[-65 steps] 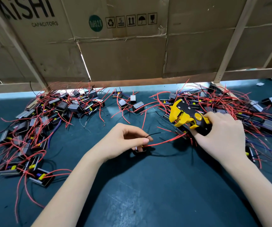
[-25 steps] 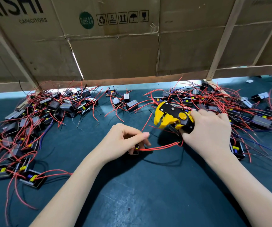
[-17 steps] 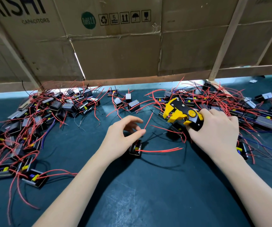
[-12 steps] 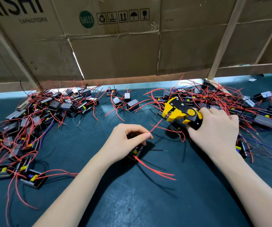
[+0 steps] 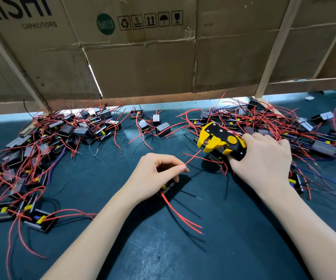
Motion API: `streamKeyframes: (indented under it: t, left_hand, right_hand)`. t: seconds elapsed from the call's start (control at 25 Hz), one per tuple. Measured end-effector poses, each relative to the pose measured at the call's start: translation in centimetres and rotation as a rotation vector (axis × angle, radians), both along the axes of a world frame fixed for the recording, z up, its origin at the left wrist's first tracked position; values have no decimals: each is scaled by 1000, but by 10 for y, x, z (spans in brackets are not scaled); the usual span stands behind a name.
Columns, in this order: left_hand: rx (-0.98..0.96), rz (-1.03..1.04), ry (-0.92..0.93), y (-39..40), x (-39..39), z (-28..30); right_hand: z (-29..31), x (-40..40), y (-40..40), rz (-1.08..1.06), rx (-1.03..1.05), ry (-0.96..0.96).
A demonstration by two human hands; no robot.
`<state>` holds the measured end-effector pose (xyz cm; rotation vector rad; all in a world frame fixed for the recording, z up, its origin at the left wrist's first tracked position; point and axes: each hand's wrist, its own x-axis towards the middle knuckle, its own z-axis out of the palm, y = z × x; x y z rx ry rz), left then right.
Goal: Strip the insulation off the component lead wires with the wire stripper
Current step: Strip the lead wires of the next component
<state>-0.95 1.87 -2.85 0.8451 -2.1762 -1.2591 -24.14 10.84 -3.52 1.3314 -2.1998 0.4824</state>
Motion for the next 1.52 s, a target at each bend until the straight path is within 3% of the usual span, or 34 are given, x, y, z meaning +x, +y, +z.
streamKeyframes:
  t: [0.6,0.8,1.04,1.24,1.36,1.44,1.52]
  left_hand:
    - [-42,-31,-13,4,1,4]
    - [-236,105,-39,-1,7,8]
    - [43,-149,-366,-11,23,13]
    - [183,33,50,2,-4,2]
    - [-84,55,72,1,-8,-1]
    - [-359,293,68,-12,1,-1]
    - [-570,537,-70,-30,16,-3]
  right_hand:
    - [8,3,1,-61,113,-82]
    - [4,2,3,30,3,-110]
    - [11,-2,7,35,-137,-279]
    - [21,1,11,56,-239,-415]
    - [23,-2,13,57,-266,-457]
    - [24,-3,13,56,-312,-476]
    - [26,-3,14,79,-371,-502]
